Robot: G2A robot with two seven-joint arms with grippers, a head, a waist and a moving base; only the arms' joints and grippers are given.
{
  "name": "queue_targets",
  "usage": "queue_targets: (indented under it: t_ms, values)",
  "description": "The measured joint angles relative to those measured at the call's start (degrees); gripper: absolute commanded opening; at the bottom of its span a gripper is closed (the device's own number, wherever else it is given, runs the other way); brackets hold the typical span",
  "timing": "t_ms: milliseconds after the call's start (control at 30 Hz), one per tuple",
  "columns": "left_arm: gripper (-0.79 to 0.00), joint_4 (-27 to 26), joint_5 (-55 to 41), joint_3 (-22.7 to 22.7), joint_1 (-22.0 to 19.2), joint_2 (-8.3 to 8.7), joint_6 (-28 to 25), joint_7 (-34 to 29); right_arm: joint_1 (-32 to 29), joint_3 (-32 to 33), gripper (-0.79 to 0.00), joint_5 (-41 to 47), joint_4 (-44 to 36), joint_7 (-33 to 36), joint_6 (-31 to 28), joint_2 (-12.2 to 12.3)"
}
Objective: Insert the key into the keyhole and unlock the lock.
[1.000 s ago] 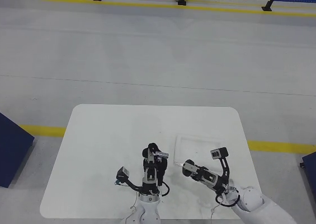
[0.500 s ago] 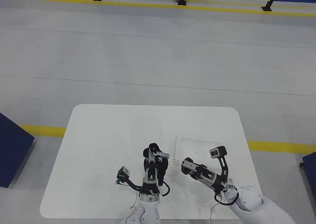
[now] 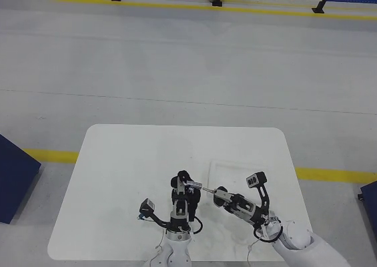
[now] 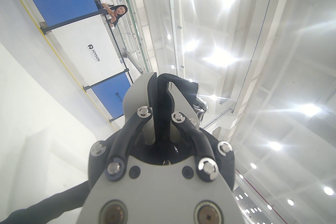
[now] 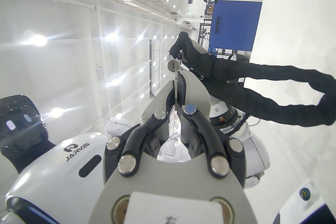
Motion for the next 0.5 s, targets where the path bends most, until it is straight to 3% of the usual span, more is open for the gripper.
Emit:
queue_targets:
  t_ms: [500]
  values:
    - [-0.785,0.0,0.0,0.0,0.0,0.0,0.0,0.0,-0.72,1.88,-0.785,-0.26,-0.15,1.22,2.24,-1.59]
